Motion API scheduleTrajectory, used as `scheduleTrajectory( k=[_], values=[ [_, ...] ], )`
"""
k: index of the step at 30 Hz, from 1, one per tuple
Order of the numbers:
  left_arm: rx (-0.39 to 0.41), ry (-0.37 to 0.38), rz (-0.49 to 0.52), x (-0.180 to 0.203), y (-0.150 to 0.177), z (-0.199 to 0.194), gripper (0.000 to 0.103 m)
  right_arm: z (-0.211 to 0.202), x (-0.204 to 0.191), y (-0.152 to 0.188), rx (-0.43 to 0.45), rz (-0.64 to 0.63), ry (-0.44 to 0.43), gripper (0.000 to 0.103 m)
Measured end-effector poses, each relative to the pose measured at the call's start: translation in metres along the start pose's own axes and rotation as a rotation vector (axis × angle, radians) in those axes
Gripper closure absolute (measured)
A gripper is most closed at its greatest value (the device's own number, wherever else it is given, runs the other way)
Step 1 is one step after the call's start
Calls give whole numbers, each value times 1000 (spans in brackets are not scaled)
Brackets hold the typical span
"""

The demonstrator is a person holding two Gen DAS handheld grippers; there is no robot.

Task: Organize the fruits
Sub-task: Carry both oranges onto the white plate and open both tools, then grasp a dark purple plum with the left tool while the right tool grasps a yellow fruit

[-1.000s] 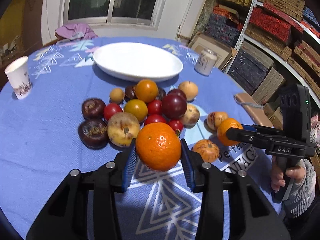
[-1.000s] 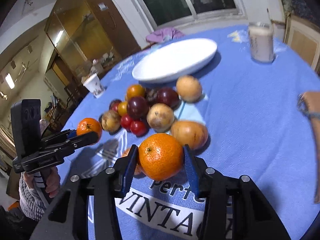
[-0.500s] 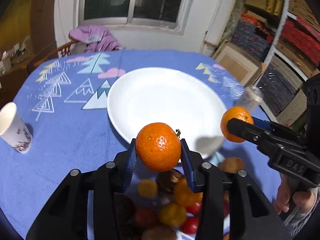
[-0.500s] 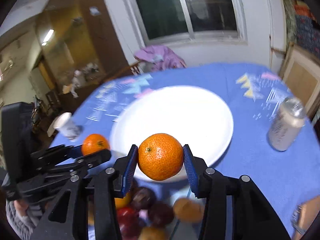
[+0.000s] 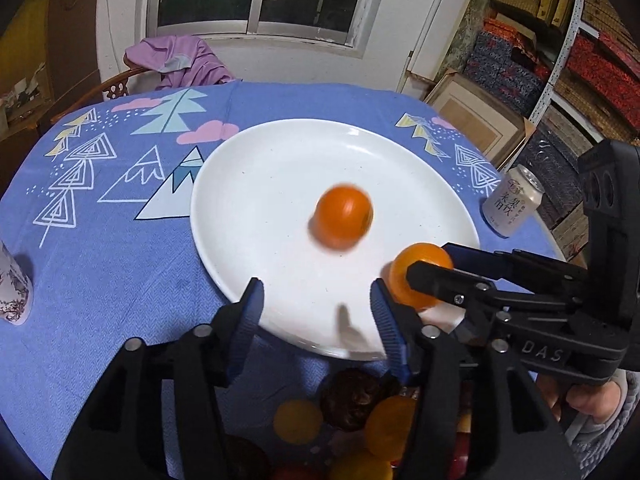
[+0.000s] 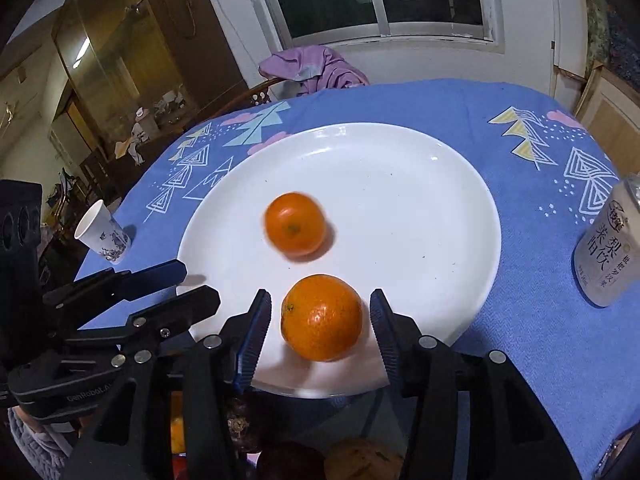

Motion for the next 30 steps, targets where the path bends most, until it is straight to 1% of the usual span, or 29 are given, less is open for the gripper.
scheduleTrajectory(
  k=[1, 2, 4, 6, 7, 8, 9, 10, 11, 12, 14, 15, 17, 20, 21, 22, 23, 24, 28, 30],
  values=[
    [2, -1, -2, -1, 0, -2, 43, -4, -1, -1, 5, -6, 3, 51],
    [8, -5, -13, -2, 0, -6, 39, -12, -2, -1, 27, -9, 8, 51],
    [21, -5, -31, -6, 1, -17, 38, -33, -2, -2, 69, 1, -9, 51],
    [44, -15, -47, -11, 1, -37, 38, -61, -3, 0, 123, 8, -33, 50],
    [65, -27, -52, -13, 3, -51, 36, -78, -3, 3, 159, 9, -38, 44],
    [90, -46, -52, -16, 7, -66, 30, -95, -2, 7, 199, 9, -39, 38],
    [112, -67, -52, -19, 12, -79, 22, -109, -1, 11, 238, 10, -41, 35],
    [134, -94, -54, -22, 19, -91, 19, -120, 0, 16, 268, 11, -40, 30],
    [154, -121, -59, -25, 27, -102, 13, -133, 2, 25, 300, 8, -35, 28],
    [168, -153, -68, -30, 41, -114, 11, -142, 5, 35, 328, 6, -29, 27],
    [167, -181, -79, -36, 61, -125, 11, -156, 15, 57, 385, 19, 1, 26],
    [163, -198, -101, -43, 76, -130, 11, -159, 20, 65, 397, 28, 12, 26],
    [141, -211, -136, -50, 97, -132, 11, -160, 34, 78, 393, 60, 30, 23],
    [97, -223, -160, -55, 124, -124, 11, -157, 51, 86, 370, 119, 24, 22],
    [78, -229, -155, -52, 128, -120, 11, -156, 55, 87, 365, 138, 25, 21],
    [63, -230, -144, -50, 131, -116, 11, -155, 58, 86, 360, 155, 20, 16],
    [51, -229, -126, -45, 133, -113, 11, -154, 59, 86, 357, 164, 15, 12],
    [40, -233, -91, -36, 136, -112, 11, -153, 61, 86, 355, 173, 11, 12],
    [10, -301, 47, -11, 144, -103, 8, -148, 63, 87, 333, 185, 9, 12],
    [-9, -307, 84, -4, 146, -96, 7, -145, 60, 87, 326, 186, 5, 12]
  ],
)
Point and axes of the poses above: each gripper's, at about its wrist camera, not at the fingertips, and z roughly the way its jaws point, x to its right, y to its underside, the point moved 2 cm from there along z, roughly the way its jaws point, and after that the axes turned 9 degrees about z, right-handed, at the moved point
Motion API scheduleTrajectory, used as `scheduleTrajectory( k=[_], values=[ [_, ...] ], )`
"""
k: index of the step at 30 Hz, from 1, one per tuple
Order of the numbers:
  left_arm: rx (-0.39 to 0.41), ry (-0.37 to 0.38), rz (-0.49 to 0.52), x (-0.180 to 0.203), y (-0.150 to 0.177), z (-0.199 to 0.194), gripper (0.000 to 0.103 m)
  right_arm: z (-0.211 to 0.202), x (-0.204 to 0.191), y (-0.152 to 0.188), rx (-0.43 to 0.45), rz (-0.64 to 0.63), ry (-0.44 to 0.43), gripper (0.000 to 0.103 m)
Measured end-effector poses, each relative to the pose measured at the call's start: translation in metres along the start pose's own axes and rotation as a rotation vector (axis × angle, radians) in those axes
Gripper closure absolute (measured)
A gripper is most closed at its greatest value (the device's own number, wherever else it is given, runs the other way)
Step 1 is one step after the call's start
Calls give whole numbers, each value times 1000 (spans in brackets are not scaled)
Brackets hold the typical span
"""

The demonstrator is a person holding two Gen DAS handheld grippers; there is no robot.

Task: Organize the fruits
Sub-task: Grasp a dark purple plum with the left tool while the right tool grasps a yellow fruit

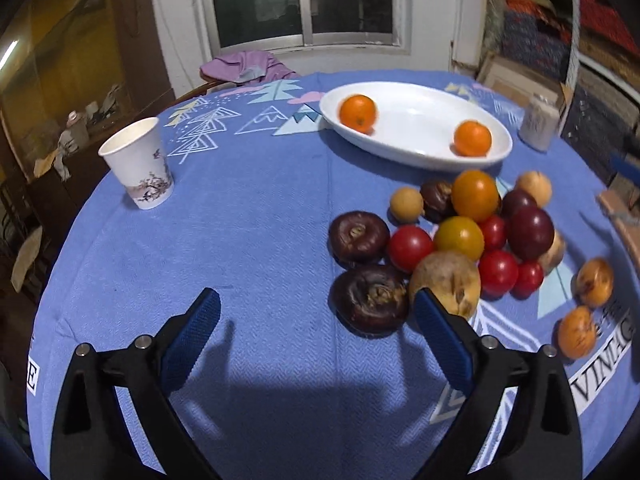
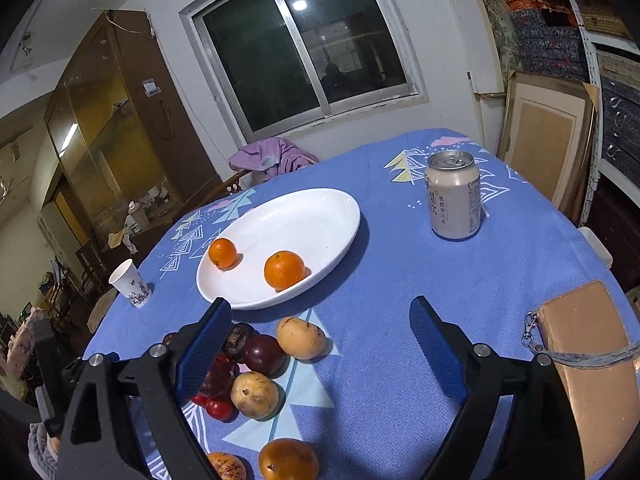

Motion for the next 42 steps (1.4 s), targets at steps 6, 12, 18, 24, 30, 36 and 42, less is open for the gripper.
scheduleTrajectory(
  k=[6, 12, 18, 24, 30, 36, 42],
  values=[
    [-10, -37, 26, 2, -2, 16, 4, 1, -4, 3, -5, -8, 6, 11],
    [-35, 39, 22, -12, -2, 25, 4, 2, -3, 4, -10, -4, 7, 10],
    [-89, 24, 23, -16, 8, 32, 4, -1, -2, 3, -4, 0, -8, 10],
    [-106, 72, -31, -23, 10, 39, 4, 3, -4, 6, -16, -16, -2, 10],
    [-56, 33, -18, -13, 2, 30, 4, 6, -6, 8, -29, -22, 3, 10],
    [-31, 56, 32, 1, -6, 28, 46, 8, -10, 10, -36, -39, 1, 10],
    [-15, 92, 16, 2, -7, 28, 55, 10, -12, 11, -47, -50, 2, 10]
  ],
)
Point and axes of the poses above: each gripper's, at about its wrist camera, not at the fingertips, and z roughly the way its jaws point, x to its right, y to its underside, the point moved 2 cm from there along z, roughly the way its jaws point, and after that the axes turned 9 degrees about z, right-handed, at the moved point
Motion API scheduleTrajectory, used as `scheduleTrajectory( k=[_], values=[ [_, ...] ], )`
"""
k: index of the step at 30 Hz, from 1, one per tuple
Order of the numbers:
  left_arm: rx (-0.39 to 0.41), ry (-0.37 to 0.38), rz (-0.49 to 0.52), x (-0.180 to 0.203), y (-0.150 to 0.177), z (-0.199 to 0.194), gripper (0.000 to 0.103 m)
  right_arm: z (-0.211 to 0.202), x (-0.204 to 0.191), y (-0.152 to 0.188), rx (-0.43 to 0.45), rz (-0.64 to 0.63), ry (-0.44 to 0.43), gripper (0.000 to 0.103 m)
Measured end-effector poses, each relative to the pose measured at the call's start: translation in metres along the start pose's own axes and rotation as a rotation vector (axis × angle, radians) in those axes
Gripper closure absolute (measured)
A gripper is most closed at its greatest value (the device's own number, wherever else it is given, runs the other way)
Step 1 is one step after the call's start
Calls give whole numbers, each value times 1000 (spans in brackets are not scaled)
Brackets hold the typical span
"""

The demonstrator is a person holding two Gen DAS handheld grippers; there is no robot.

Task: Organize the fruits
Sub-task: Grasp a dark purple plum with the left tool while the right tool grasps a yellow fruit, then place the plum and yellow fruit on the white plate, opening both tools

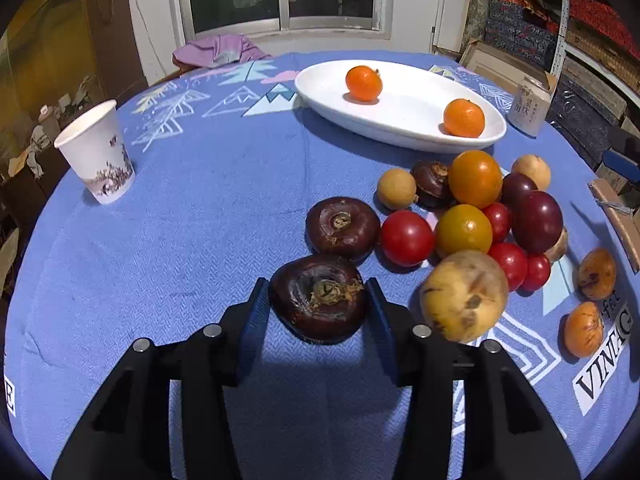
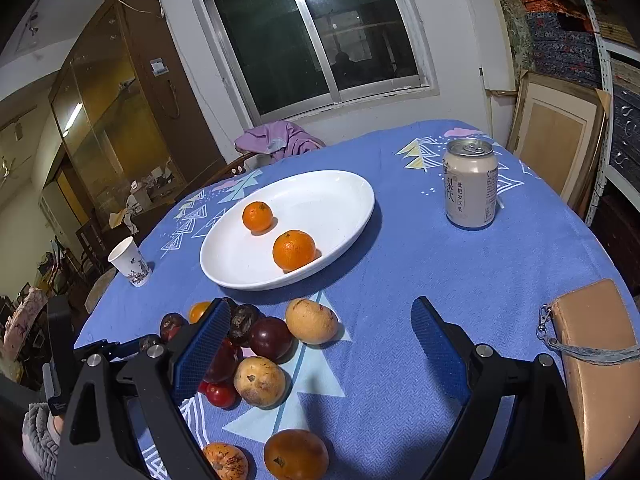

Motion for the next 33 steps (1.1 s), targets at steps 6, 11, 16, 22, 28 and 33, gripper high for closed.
scheduleTrajectory(
  k=[6, 11, 16, 22, 28, 33],
  values=[
    [22, -3, 18, 7, -2, -4, 56, 9, -6, 4, -32, -56, 5, 10],
    [13, 29, -2, 6, 0, -2, 56, 38, -9, 8, -114, -70, 16, 20],
    [22, 37, 3, 10, 0, -5, 56, 67, 0, 3, -214, 36, -39, 34],
    [50, 44, 9, 12, -2, -13, 56, 94, 9, 11, -299, 127, -88, 51],
    [105, 56, -23, 7, -5, -30, 56, 85, 10, 8, -273, 134, -105, 61],
    [174, 66, -64, -6, -33, -51, 56, 43, 3, -19, -126, 114, -131, 61]
  ],
)
Point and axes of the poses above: each gripper's, at about its wrist camera, not at the fingertips, and z roughly the way its jaws point, x to its right, y to its underside, the point moved 2 cm from there along z, roughly the way its jaws point, and after that the axes turned 9 degrees about z, right-handed, at the moved point
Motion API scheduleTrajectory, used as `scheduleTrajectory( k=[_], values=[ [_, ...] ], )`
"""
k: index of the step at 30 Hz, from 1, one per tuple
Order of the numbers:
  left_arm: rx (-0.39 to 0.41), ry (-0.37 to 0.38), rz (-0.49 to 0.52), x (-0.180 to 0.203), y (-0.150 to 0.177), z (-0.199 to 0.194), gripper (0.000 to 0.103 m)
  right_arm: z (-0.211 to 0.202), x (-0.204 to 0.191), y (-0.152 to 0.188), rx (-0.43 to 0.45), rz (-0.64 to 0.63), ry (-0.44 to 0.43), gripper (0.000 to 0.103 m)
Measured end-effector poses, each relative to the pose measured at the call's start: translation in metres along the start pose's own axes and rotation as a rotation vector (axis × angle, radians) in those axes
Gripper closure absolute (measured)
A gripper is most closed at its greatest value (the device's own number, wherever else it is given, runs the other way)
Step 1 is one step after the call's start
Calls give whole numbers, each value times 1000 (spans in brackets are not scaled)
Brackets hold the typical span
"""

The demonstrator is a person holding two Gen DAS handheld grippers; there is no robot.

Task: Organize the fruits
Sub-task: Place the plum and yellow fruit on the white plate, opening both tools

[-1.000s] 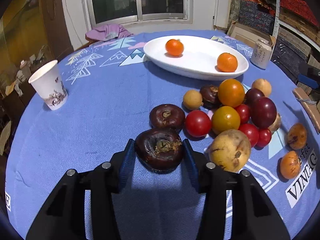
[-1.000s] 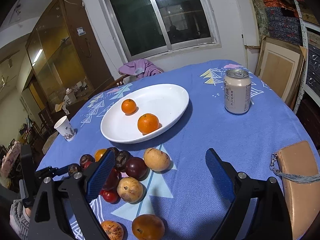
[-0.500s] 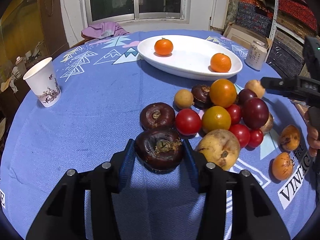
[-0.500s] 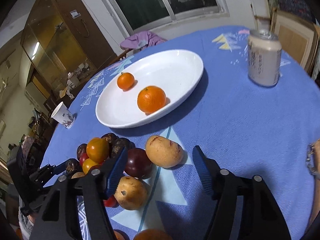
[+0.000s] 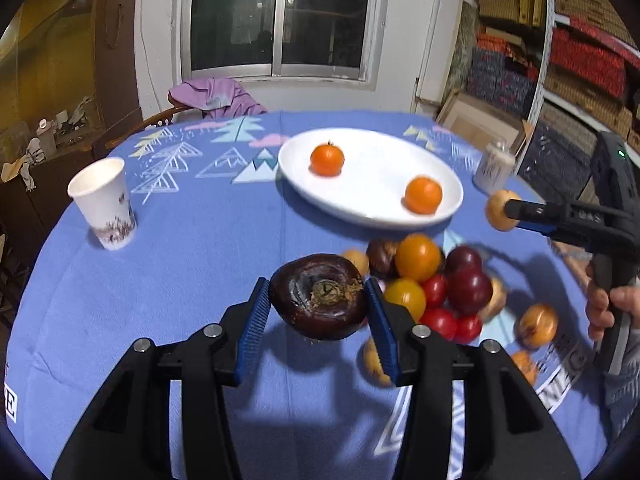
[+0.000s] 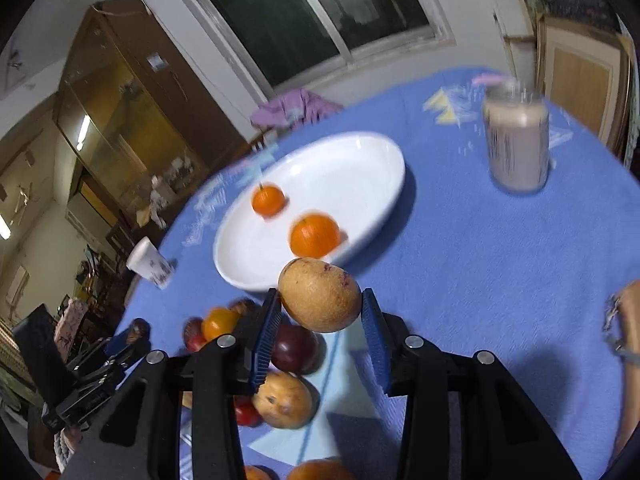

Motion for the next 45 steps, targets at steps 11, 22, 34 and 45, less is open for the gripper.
scheduleTrajectory(
  k=[11, 22, 34, 45],
  values=[
    [-52, 20, 32, 26, -85, 89, 55, 80, -17, -68, -38, -41, 81, 61],
    [-104, 73, -24, 22, -88, 142, 47, 105, -7, -72, -50, -45, 104, 49],
    [-33, 12, -73, -13, -57, 63, 33, 10, -26, -43, 56, -61, 18, 35],
    [-109, -78, -97, -29, 5, 49, 23, -47, 14, 14, 103, 1, 8, 24]
  ],
)
Point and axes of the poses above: each gripper's, at about its wrist camera, not at the fingertips, and z roughly the way its jaws point, x to its right, y to its underside, the point moved 2 cm from there along z, roughly the way its jaws point, and after that the axes turned 9 degrees about z, right-handed, at the moved point
